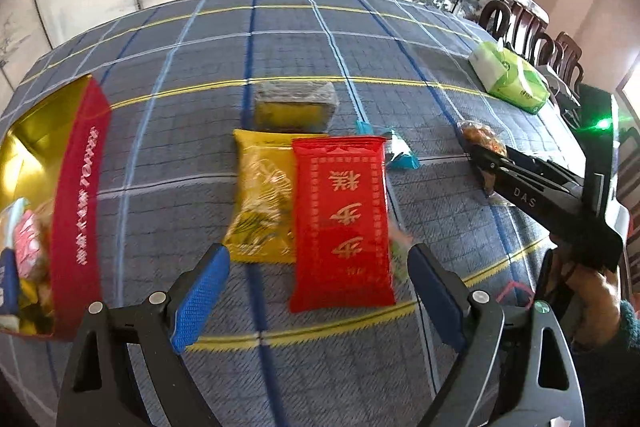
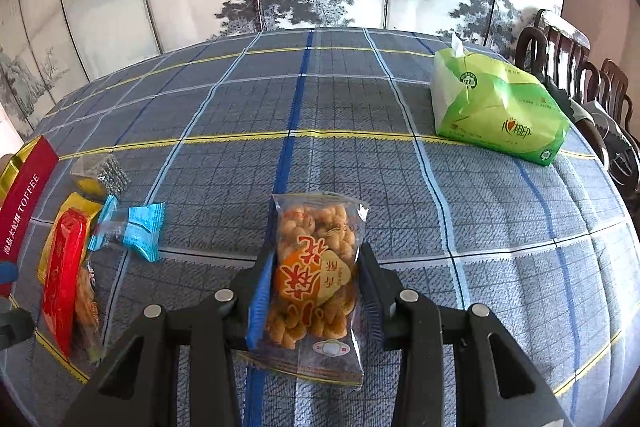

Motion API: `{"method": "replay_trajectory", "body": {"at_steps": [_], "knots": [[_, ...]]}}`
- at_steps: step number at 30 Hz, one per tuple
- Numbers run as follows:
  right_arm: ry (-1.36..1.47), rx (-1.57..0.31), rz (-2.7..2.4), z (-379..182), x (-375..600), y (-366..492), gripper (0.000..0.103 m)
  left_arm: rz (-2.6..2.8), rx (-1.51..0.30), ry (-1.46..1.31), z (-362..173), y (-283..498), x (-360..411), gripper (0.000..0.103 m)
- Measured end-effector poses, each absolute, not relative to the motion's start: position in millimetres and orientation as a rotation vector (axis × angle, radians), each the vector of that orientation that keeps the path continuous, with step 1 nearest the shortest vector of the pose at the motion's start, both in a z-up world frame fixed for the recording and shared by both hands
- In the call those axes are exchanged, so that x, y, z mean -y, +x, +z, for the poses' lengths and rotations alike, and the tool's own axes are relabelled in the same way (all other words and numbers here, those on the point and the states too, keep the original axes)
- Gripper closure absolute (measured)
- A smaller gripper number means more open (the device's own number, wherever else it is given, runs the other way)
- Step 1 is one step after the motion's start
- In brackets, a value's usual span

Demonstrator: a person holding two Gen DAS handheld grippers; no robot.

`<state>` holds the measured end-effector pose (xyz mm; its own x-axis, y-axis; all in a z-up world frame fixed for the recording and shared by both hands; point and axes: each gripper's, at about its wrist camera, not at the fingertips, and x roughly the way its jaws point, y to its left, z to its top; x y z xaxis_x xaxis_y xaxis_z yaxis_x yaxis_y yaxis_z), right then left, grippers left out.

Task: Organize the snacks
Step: 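Grasp the red cake pack with the left tool while the right tool holds the peanut bag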

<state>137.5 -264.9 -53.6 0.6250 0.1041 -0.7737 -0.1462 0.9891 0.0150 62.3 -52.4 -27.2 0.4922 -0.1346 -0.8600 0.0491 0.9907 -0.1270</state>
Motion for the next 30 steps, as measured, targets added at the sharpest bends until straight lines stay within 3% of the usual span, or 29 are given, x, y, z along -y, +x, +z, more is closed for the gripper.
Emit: {"method": "replay_trajectory", "body": {"at_steps": [5, 7, 14, 19, 30], "knots": [[-0.068, -0.887, 0.141, -54, 261, 137, 0.061, -0.112, -1.071, -0.082, -37, 74, 59, 0.018], [-0.067, -0.887, 0.141, -54, 261, 138, 0.061, -0.113, -1.082, -0.090, -41, 77, 59, 0.027], [-0.068, -0.887, 0.140, -54, 261, 137, 0.061, -0.119, -1.081, -0.084, -44, 82, 61, 0.038], [-0.069, -0.887, 0.140, -54, 261, 137, 0.061, -0.150, -1.080, -0.097, -41, 82, 63, 0.061], [-0.079, -0.887, 0.134, -54, 259, 136, 0.061, -0.175, -1.072, -0.064, -35, 67, 66, 0.062]]}}
